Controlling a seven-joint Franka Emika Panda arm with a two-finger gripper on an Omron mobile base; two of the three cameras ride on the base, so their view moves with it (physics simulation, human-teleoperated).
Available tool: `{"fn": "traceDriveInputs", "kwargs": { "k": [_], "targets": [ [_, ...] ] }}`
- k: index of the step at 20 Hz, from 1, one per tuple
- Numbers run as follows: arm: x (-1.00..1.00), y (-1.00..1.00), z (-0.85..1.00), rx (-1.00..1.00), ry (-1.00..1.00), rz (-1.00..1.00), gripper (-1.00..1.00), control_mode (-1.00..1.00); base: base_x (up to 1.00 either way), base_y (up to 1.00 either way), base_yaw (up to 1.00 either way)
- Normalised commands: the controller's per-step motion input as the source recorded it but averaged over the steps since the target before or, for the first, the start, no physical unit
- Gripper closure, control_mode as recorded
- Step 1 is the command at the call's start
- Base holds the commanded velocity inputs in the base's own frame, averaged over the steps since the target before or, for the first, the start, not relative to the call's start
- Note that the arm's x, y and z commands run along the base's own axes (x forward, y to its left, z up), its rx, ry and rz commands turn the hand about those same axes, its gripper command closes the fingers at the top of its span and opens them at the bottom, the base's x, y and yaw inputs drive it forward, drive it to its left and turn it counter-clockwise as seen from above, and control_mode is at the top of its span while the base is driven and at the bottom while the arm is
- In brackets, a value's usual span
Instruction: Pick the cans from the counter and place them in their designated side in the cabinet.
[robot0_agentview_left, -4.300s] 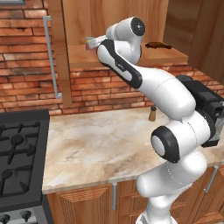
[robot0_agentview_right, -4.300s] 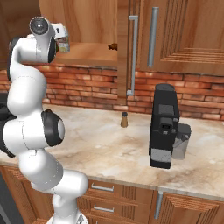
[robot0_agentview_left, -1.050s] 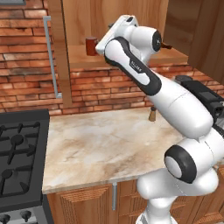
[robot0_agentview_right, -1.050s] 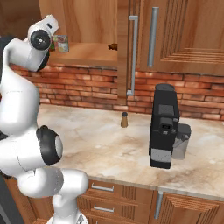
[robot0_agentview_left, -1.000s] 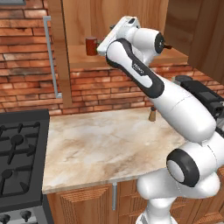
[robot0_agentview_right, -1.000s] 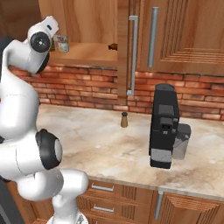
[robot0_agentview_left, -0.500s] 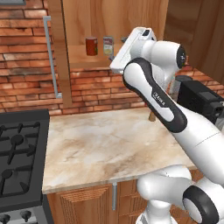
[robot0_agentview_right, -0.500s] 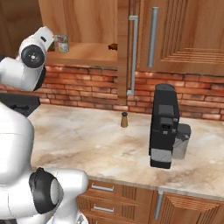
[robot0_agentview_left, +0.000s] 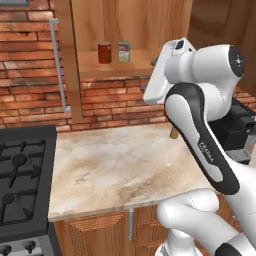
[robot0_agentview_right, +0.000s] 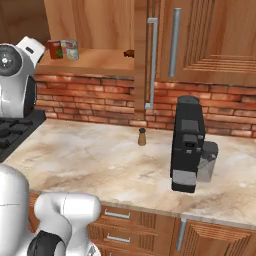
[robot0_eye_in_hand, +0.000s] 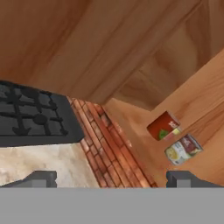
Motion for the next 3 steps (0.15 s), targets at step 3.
{"fn": "traceDriveInputs", "kwargs": {
  "k": [3],
  "targets": [
    [-1.0,-0.24,-0.22,-0.11,-0.03,0.02,-1.0,-1.0,0.0,0.0,0.0]
  ]
}}
